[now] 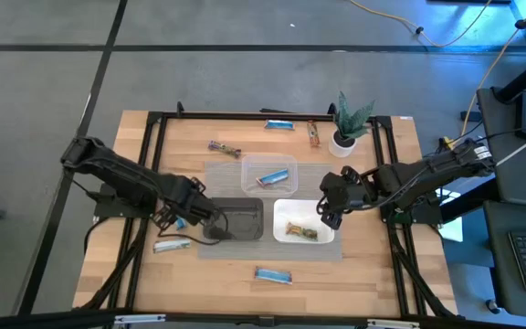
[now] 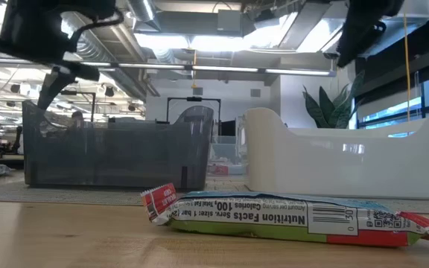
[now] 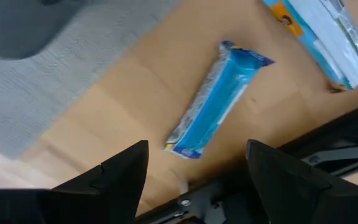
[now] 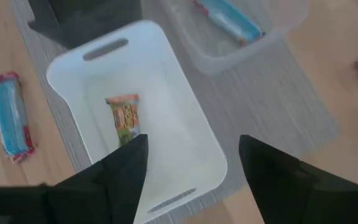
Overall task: Pick and place Granola Bars by type
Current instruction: Put the bottom blue granola bar into the black bin
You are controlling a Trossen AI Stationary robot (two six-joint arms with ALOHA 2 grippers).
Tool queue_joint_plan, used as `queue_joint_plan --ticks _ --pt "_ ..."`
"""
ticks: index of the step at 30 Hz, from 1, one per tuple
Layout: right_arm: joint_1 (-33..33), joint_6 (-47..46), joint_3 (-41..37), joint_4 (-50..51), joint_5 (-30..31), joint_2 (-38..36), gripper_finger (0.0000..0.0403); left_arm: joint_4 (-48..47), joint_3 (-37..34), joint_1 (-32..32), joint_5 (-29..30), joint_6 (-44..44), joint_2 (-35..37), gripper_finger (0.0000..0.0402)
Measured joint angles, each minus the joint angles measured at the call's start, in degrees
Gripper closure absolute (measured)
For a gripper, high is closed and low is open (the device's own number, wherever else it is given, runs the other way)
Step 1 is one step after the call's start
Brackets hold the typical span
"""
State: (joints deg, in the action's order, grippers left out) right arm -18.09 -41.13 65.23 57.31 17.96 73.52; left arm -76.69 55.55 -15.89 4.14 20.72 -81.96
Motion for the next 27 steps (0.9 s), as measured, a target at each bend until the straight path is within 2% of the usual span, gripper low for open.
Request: queue_joint_plan --ticks 7,14,19,23,27 --pt "-1.82 -5.77 -5.22 -0.54 -0.01 0.0 0.0148 3.36 -0.92 -0.68 -0.87 -5.64 -3.87 0.0137" --pt "-2.82 -6.64 -6.73 -2.33 -0.05 0.0 0.0148 11.13 -8.26 -0.96 -1.37 -9.73 -2.31 0.0137" --pt "-2.82 -6.59 -6.71 -2.51 -0.03 -0.11 0.0148 12.54 -12.85 -2.52 -1.26 -9.45 -2.22 0.0137" --pt "-2.8 -6.59 -6.71 -2.86 -0.03 -0.13 0.0148 17.08 -13.46 -4.05 1.27 -8.07 -2.4 0.0137" --pt "-2.8 -6.6 -6.71 -3.49 -0.03 -0.13 0.0148 18.3 -14.12 -4.05 -0.1 -5.56 -2.4 0.0137"
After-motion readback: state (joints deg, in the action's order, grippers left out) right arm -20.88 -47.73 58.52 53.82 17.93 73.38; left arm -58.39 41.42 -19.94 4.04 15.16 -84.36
